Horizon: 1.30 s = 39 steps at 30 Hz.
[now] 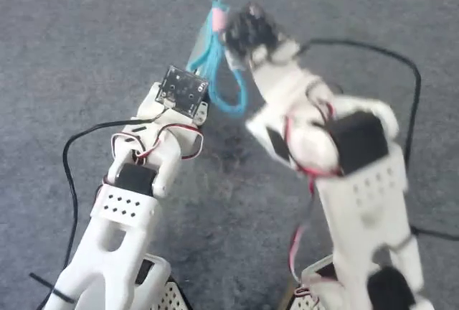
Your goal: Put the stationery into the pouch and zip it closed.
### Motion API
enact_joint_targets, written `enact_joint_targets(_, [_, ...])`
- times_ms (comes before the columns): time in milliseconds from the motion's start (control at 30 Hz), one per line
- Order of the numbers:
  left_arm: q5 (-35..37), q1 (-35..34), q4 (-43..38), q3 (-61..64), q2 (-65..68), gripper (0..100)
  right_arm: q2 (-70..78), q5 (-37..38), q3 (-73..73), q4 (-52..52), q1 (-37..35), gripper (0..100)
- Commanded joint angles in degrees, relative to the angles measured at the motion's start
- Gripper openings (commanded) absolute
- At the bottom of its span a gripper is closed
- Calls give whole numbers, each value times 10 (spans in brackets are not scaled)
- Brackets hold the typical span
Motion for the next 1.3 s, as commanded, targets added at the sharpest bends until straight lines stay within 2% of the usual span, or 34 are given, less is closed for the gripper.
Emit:
enact_joint_targets(0, [-11, -8, 2, -42, -25, 10, -116, 56, 101, -26, -6, 9])
enact_joint_targets(100, [-11, -7, 23, -52, -31, 10, -188, 73, 192, -72, 2, 10])
enact_joint_targets(200, [-9, -6, 80, -96, -30, 10, -230, 73, 277, -138, 51, 12])
enact_joint_targets(333, [7, -6, 186, -183, -26, 10, -198, 72, 362, -224, 151, 76])
enact_joint_targets(467, [11, 2, 302, -269, -25, 9, -128, 72, 381, -256, 211, 94])
enact_joint_targets(633, [-62, 40, 432, -358, -25, 9, -73, 76, 381, -288, 277, 94])
enact_joint_targets(800, [-180, 92, 569, -400, -28, 9, -51, 78, 383, -327, 339, 94])
enact_joint_targets(933, [-198, 98, 607, -424, -31, 9, -49, 93, 383, -376, 342, 97])
enact_joint_targets(1133, [-203, 101, 645, -509, -29, 9, -48, 122, 385, -446, 269, 99])
enact_joint_targets(1267, [-204, 102, 693, -551, -30, 9, -50, 130, 404, -522, 256, 99])
